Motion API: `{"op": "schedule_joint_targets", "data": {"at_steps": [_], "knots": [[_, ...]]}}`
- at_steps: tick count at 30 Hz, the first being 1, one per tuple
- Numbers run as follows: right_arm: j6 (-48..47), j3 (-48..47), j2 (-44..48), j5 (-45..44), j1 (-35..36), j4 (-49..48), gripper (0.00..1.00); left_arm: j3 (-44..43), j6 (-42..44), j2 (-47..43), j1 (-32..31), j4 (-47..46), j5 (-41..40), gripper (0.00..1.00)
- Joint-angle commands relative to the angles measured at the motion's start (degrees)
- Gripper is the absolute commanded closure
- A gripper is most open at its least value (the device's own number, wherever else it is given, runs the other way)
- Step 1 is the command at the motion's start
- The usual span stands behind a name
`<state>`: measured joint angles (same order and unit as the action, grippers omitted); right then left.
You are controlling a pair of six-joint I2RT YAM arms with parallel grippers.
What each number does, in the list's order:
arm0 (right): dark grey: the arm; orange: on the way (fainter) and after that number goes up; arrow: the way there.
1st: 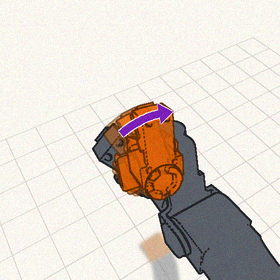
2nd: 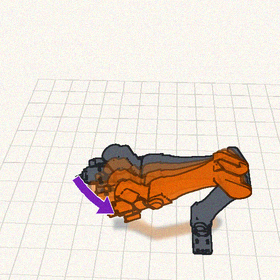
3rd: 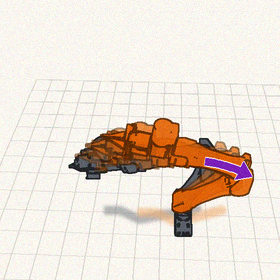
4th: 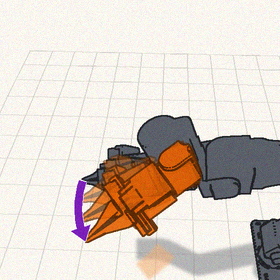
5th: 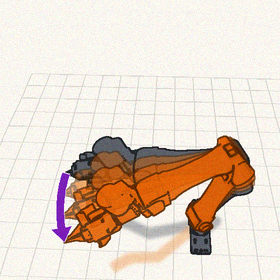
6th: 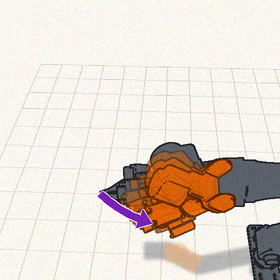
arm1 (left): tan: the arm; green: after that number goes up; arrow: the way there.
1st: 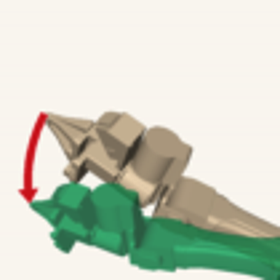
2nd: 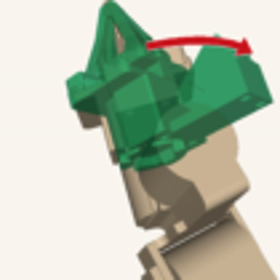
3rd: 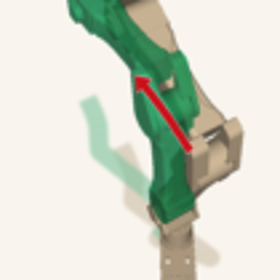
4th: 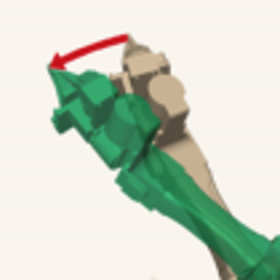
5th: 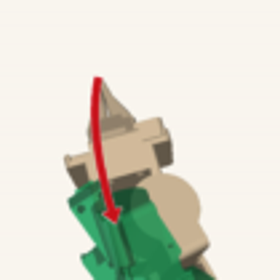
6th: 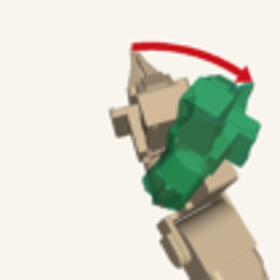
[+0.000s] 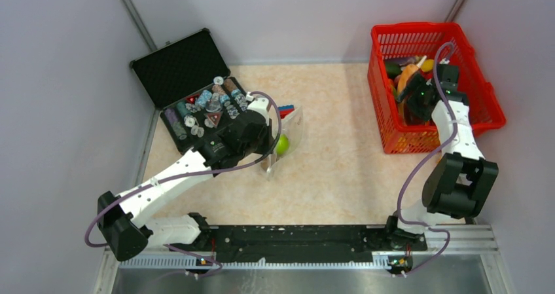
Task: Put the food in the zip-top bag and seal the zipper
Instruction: Pick up the fake fruit from the bin.
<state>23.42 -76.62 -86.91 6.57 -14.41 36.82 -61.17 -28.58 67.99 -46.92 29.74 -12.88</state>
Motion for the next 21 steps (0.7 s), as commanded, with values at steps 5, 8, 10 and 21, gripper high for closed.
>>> {"op": "schedule_joint_targets", "data": {"at_steps": [5,8,10,21], "knots": [[12.37,5.84,0.75,-4.76,1.35,-8.38,0.24,-0.2,-0.31,-0.68,0.25,-2.09,-0.23,1.0],[15.05,6.38,0.54,-12.83,3.17,-7.34,0.23,-0.97,-0.51,-0.28,0.29,-2.14,0.24,1.0],[16.67,7.16,0.55,-14.96,3.91,-7.55,0.23,-1.79,-0.36,-0.05,0.31,-1.65,0.73,1.0],[24.04,13.56,1.34,-12.28,4.04,-15.33,0.41,-1.18,-1.45,-1.4,0.33,-0.16,-0.58,1.0]]}}
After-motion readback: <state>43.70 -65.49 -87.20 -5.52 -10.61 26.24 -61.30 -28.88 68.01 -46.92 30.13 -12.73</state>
